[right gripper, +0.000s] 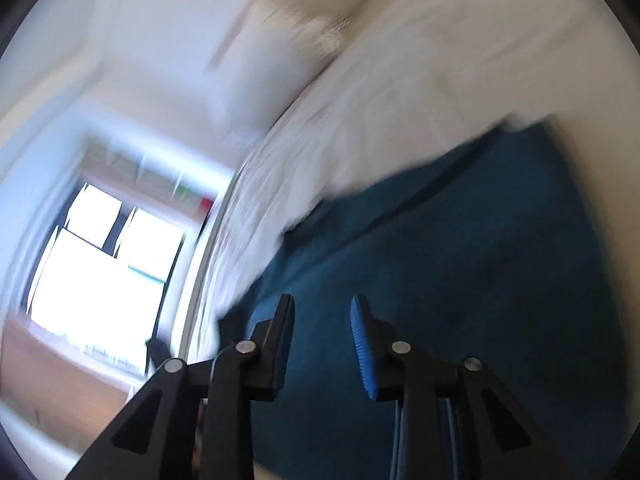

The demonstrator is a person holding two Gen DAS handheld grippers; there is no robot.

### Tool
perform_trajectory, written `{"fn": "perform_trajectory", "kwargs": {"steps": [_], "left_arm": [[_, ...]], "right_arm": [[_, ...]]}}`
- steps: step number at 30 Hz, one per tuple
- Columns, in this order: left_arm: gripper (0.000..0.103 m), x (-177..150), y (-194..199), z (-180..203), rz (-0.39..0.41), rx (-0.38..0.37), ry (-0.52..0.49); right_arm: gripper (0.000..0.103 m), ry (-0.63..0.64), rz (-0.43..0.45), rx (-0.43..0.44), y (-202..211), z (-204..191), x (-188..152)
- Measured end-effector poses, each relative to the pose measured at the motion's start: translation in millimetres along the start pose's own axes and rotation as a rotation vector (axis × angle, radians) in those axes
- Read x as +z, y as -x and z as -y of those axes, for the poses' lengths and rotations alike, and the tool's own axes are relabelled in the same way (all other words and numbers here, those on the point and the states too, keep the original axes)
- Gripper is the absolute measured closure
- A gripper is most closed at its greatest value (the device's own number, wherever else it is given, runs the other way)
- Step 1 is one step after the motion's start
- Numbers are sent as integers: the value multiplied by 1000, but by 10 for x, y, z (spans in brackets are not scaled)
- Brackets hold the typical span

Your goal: Fold small clothes

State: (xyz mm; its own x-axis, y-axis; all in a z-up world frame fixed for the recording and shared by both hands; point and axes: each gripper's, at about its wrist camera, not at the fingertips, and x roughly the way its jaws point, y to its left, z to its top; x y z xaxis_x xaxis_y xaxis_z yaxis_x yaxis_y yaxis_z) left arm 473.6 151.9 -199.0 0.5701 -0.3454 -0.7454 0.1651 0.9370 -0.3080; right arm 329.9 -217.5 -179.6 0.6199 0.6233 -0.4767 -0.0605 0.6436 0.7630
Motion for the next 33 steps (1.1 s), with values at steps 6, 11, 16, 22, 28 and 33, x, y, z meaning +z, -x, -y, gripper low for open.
{"fn": "perform_trajectory", "kwargs": {"steps": [6, 11, 16, 22, 28, 33], "left_arm": [[97, 4, -24, 17, 3, 2, -7], [97, 2, -32, 25, 8, 6, -14], [97, 2, -22, 13, 12, -3, -7], [97, -94, 401, 27, 34, 9, 67], [97, -546, 590, -114, -31, -59, 118], [97, -781, 916, -438, -29, -82, 213]], "right_arm": [[84, 2, -120, -6, -311, 129, -259], [90, -98, 22, -49, 210, 509, -219], [82, -198, 161, -169, 764, 819, -88], [46, -41, 74, 16, 733, 85, -308], [50, -1, -165, 19, 133, 42, -618], [60, -140, -37, -64, 636, 507, -527]]}}
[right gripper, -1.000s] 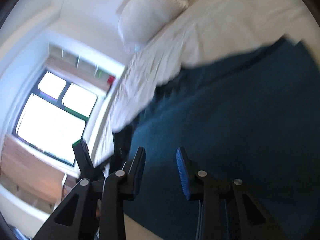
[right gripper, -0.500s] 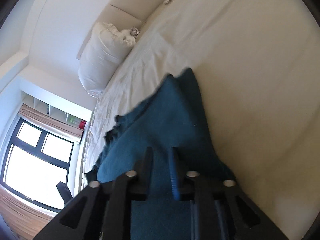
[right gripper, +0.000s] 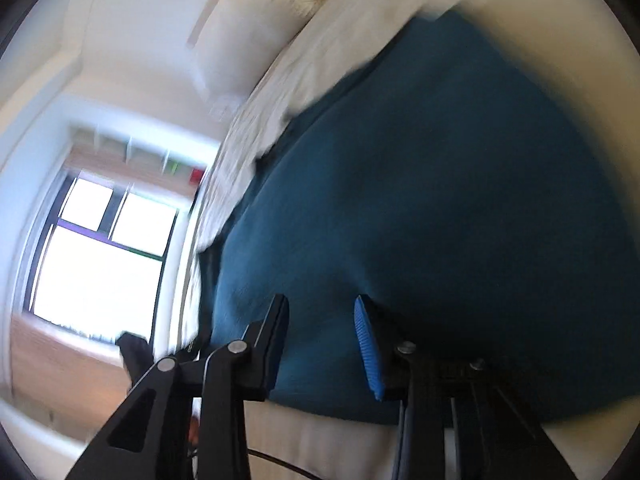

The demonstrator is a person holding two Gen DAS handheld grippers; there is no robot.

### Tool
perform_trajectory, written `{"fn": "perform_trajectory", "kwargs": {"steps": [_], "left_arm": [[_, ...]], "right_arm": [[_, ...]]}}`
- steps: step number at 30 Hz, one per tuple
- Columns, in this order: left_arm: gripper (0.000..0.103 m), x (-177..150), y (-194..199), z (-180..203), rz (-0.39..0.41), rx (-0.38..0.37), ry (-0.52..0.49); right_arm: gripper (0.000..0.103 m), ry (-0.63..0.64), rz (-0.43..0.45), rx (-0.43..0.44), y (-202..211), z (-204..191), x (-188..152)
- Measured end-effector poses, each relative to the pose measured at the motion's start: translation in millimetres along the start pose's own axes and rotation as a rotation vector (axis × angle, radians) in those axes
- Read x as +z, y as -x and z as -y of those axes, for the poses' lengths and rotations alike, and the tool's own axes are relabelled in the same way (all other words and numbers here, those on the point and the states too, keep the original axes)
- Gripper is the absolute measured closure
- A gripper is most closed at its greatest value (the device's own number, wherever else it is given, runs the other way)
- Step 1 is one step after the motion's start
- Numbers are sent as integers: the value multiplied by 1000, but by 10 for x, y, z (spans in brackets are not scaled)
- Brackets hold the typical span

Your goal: Fold small clothes

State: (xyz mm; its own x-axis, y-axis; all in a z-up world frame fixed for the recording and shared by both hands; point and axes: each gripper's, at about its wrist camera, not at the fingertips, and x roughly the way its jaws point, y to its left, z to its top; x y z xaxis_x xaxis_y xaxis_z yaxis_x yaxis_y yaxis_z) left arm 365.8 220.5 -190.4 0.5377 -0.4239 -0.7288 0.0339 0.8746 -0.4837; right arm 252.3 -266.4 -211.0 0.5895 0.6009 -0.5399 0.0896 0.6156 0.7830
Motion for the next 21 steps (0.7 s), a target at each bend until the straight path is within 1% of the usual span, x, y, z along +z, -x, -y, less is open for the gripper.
{"fn": "perform_trajectory", "kwargs": {"steps": [1, 2, 3, 4, 5, 6, 7, 8, 9, 12, 13, 14, 15, 16, 17, 19, 21], "left_arm": [[97, -23, 113, -81, 12, -8, 35], [97, -45, 186, -123, 23, -19, 55], [93, -67, 293, -175, 45, -11, 80], [88, -78, 343, -202, 56, -8, 95], [69, -83, 367, -219, 58, -22, 107], [34, -90, 373, -234, 49, -55, 122], [22, -99, 378, -238, 48, -79, 133], [19, -109, 391, -231, 55, -97, 136], [19, -104, 380, -207, 43, -123, 129], [19, -74, 228, -144, -50, -221, 139], [19, -53, 144, -139, -90, -239, 146], [19, -44, 68, -151, -124, -228, 157], [20, -32, 25, -167, -138, -219, 166], [20, -11, -10, -202, -149, -236, 184], [20, 13, -33, -257, -154, -269, 216], [20, 57, -78, -331, -169, -304, 259], [24, 94, -134, -374, -193, -313, 274]], "right_arm": [[49, -17, 36, -13, 158, 42, 17], [42, -29, 66, -11, 287, 50, 33], [32, -33, 98, 18, 427, 15, 47], [29, -27, 109, 42, 489, -27, 58], [29, -14, 111, 69, 493, -116, 48], [29, 3, 98, 95, 471, -203, 55], [29, 19, 75, 118, 364, -327, 62], [29, 31, 54, 133, 276, -455, 72], [29, 41, 33, 143, 207, -526, 76], [29, 59, -31, 171, -67, -720, 91], [29, 61, -49, 178, -96, -739, 78], [29, 62, -71, 179, -172, -781, 87], [29, 70, -96, 174, -264, -838, 103], [29, 76, -112, 176, -431, -923, 135], [29, 81, -127, 183, -483, -969, 139], [29, 88, -149, 193, -525, -989, 127], [29, 81, -174, 211, -614, -1025, 143]]}}
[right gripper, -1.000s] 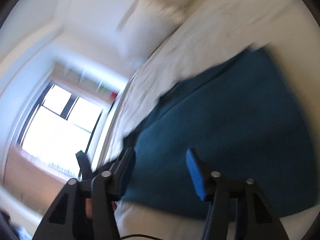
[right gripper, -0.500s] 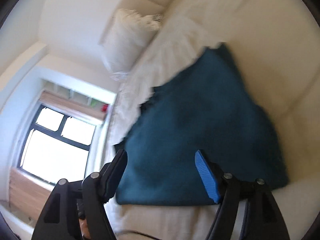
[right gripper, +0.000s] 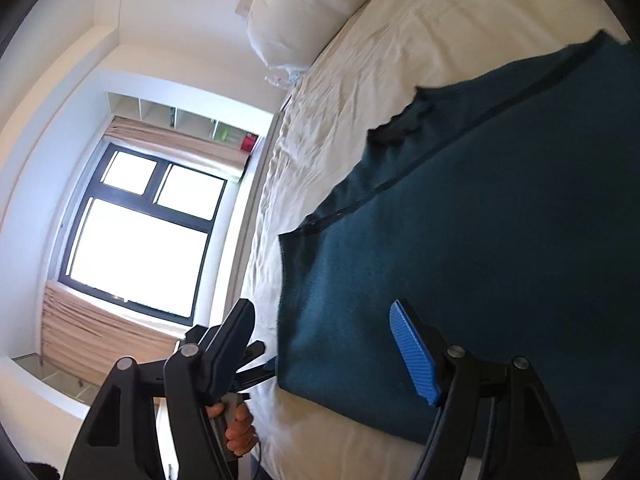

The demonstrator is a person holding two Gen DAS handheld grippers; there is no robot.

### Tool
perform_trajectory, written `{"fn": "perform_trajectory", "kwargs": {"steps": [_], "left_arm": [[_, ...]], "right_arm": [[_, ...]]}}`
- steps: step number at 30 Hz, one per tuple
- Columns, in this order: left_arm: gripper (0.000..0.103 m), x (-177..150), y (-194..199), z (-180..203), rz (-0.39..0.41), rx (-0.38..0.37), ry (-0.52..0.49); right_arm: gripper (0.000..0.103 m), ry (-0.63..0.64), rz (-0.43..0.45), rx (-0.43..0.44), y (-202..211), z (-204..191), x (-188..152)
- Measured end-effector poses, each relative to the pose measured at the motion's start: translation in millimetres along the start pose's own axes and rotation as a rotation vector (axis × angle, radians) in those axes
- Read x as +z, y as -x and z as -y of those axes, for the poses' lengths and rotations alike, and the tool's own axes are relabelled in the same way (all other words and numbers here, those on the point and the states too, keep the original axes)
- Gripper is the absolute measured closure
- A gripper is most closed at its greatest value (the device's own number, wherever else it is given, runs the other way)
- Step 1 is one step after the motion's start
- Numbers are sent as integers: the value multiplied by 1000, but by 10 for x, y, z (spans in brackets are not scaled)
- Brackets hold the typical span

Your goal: Fold small clothes

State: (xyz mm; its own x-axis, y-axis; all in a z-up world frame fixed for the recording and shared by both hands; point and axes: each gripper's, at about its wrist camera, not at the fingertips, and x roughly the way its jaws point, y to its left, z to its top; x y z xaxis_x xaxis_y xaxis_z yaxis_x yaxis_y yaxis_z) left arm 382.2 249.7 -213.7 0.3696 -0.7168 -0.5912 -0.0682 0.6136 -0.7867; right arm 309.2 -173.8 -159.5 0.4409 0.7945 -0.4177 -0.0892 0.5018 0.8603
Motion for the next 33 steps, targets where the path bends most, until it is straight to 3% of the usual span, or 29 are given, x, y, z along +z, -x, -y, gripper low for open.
{"fn": "perform_trajectory", "kwargs": {"steps": [10, 18, 19, 23, 25, 28, 33], "left_arm": [[31, -4, 38, -102, 1, 15, 19], [34, 61, -27, -69, -25, -37, 5], [37, 56, -27, -63, -30, -37, 3], [72, 13, -42, -145, -43, -73, 58], [75, -4, -56, -190, -39, -83, 81], [89, -29, -10, -171, -27, -69, 79], [92, -48, 197, 99, 27, -46, 20]], "right_arm": [[29, -4, -82, 12, -396, -53, -24], [29, -58, -105, 32, -514, 76, -92], [29, -60, -105, 33, -515, 79, -93], [29, -65, -106, 29, -511, 88, -71], [29, -68, -110, 23, -531, 101, -50], [29, -69, -126, 3, -574, 120, -12], [33, -110, -145, 0, -631, 249, 47]]}}
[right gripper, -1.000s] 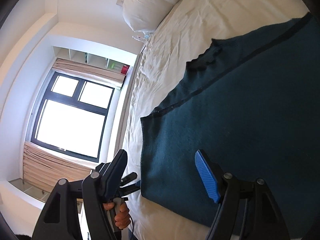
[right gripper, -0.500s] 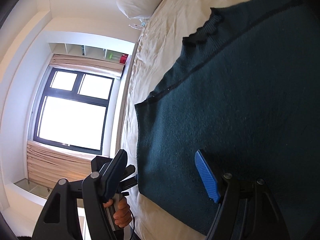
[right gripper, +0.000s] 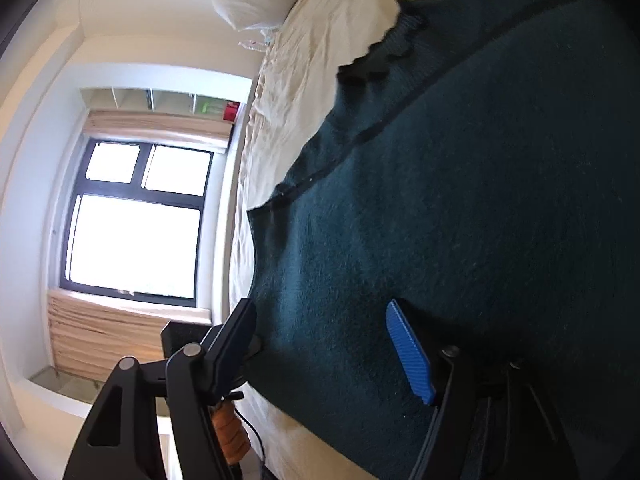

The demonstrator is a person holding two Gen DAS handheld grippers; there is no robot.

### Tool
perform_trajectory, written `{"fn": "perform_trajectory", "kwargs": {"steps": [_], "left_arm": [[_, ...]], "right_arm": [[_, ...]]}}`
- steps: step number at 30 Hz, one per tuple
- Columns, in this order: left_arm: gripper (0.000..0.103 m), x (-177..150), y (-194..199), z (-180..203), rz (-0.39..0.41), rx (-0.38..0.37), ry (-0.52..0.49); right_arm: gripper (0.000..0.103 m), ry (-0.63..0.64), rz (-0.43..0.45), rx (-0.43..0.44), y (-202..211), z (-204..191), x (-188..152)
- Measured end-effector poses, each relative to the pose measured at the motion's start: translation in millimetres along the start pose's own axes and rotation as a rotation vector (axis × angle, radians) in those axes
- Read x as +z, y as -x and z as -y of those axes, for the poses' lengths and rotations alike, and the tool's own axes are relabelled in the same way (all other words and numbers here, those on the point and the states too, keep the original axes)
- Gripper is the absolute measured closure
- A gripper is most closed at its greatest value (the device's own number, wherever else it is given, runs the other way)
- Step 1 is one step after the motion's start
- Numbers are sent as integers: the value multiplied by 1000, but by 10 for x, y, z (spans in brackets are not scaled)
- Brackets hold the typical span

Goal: Fold small clothes
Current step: 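Grasp the folded sweater edge with the left gripper and lift it, then fold the held sweater edge over the stack and open the left gripper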

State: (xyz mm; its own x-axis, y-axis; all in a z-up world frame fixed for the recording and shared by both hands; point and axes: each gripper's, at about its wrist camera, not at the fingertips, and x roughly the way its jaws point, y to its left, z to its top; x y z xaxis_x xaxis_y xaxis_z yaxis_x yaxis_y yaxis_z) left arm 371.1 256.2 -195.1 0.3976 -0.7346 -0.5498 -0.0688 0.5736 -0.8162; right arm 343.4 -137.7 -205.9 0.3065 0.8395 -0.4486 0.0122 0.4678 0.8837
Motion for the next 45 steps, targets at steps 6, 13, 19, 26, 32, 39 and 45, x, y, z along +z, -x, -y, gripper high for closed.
{"fn": "perform_trajectory", "kwargs": {"steps": [6, 13, 19, 26, 32, 39, 45], "left_arm": [[92, -41, -13, 760, 17, 34, -166], [92, -421, -907, 1838, -71, 84, -415], [92, -789, -1568, 1886, -164, 115, -429], [92, -851, -1482, 1930, -145, 113, -441], [92, -915, -1299, 2076, -130, 75, -481], [92, -1008, -1288, 2141, -155, 61, -484], [92, -1112, -1516, 2329, -196, 42, -507]], "right_arm": [[32, -11, 10, 45, 174, 30, 41], [18, -39, 102, 156, 747, 159, 305], [19, -77, 99, 176, 944, 424, 404], [21, -46, 57, 136, 759, 366, 478], [50, -46, 56, 106, 653, 341, 592], [87, 20, 89, -15, 733, 254, 594], [88, 84, 129, -129, 1088, 268, 606]]}}
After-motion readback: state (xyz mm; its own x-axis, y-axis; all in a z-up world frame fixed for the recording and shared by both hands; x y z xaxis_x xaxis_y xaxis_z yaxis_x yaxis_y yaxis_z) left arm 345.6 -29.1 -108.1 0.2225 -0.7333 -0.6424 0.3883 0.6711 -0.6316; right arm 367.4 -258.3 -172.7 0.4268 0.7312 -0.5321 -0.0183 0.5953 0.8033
